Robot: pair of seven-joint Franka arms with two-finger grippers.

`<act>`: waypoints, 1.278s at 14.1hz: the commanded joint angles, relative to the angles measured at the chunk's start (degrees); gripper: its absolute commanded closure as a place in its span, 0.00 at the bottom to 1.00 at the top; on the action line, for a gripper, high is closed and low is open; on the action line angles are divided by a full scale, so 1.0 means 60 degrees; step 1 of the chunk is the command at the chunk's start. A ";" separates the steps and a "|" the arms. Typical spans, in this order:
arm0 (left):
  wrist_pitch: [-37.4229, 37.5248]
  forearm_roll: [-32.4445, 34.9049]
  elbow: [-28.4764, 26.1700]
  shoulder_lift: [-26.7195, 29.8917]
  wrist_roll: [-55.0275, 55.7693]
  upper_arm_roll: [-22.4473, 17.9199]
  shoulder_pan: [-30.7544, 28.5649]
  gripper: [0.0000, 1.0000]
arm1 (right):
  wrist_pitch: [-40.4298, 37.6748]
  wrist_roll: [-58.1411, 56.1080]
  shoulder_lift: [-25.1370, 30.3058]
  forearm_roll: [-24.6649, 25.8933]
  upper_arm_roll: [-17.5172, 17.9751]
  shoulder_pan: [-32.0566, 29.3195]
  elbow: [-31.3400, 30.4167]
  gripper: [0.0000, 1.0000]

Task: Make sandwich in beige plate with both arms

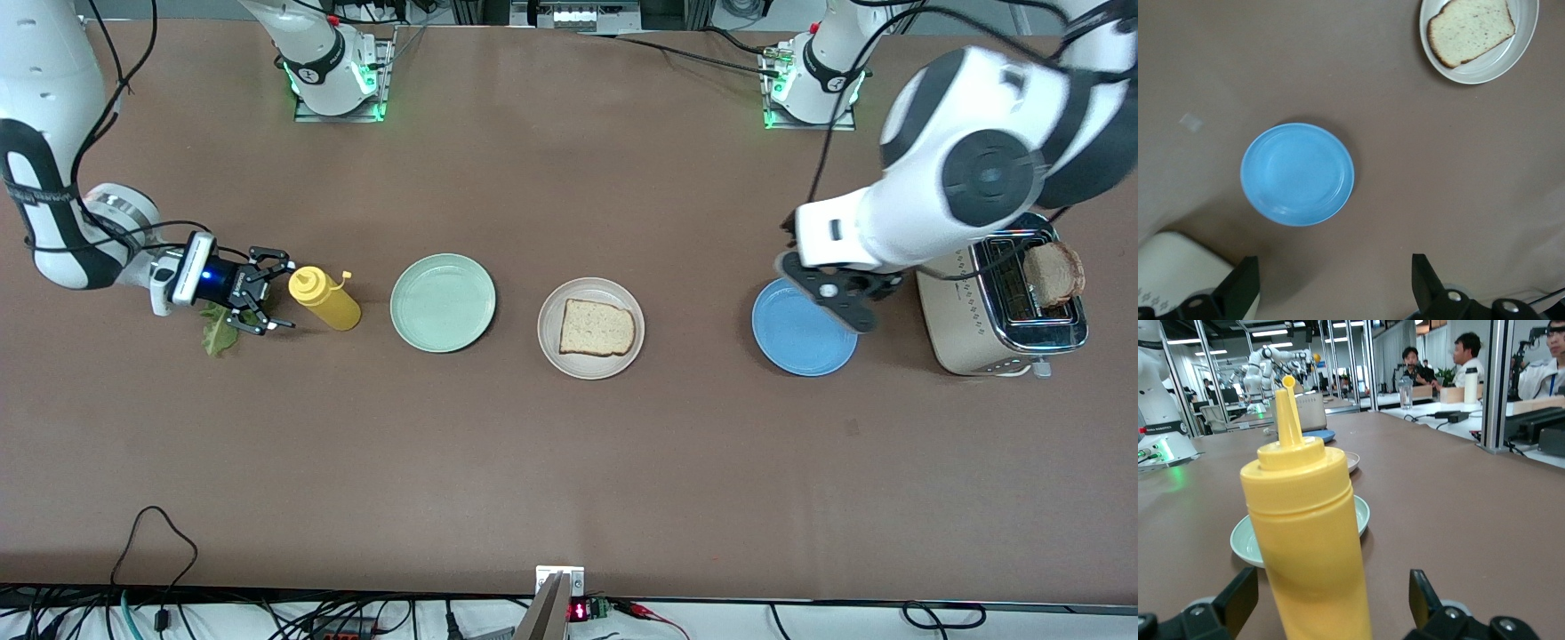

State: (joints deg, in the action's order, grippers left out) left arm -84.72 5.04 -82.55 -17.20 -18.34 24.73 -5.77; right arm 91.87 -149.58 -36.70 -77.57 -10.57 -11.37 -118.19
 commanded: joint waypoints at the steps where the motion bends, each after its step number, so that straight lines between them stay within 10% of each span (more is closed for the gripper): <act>1: 0.1078 0.0462 0.1083 -0.0209 -0.0034 0.0067 -0.0386 0.00 | -0.0386 -0.0483 -0.0592 -0.0371 0.0136 -0.0009 0.0465 0.00; 5: 0.0940 0.0349 0.1264 0.0433 0.1074 -0.1477 0.0458 0.00 | -0.0400 -0.0572 -0.0695 -0.0416 0.0384 0.0211 0.0450 0.00; 9: -0.2027 -0.0310 -0.1701 0.2451 0.2237 -0.4042 0.1736 0.00 | -0.0619 -0.0572 -0.0856 -0.0563 0.0794 0.0211 0.0421 0.00; 15: -0.2316 -0.1147 -0.2663 0.3072 0.2178 -0.4240 0.1621 0.00 | -0.0635 -0.0587 -0.0871 -0.0563 0.1029 0.0284 0.0465 0.01; 18: -0.2242 -0.0871 -0.2634 0.3058 0.2178 -0.4211 0.1649 0.00 | -0.0562 -0.0660 -0.0798 -0.0505 0.1015 0.0313 0.0625 0.53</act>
State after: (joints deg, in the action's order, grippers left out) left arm -97.60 -1.11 -97.35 0.18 -5.66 -0.55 3.71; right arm 88.89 -152.80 -41.52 -79.97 -4.45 -9.90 -115.57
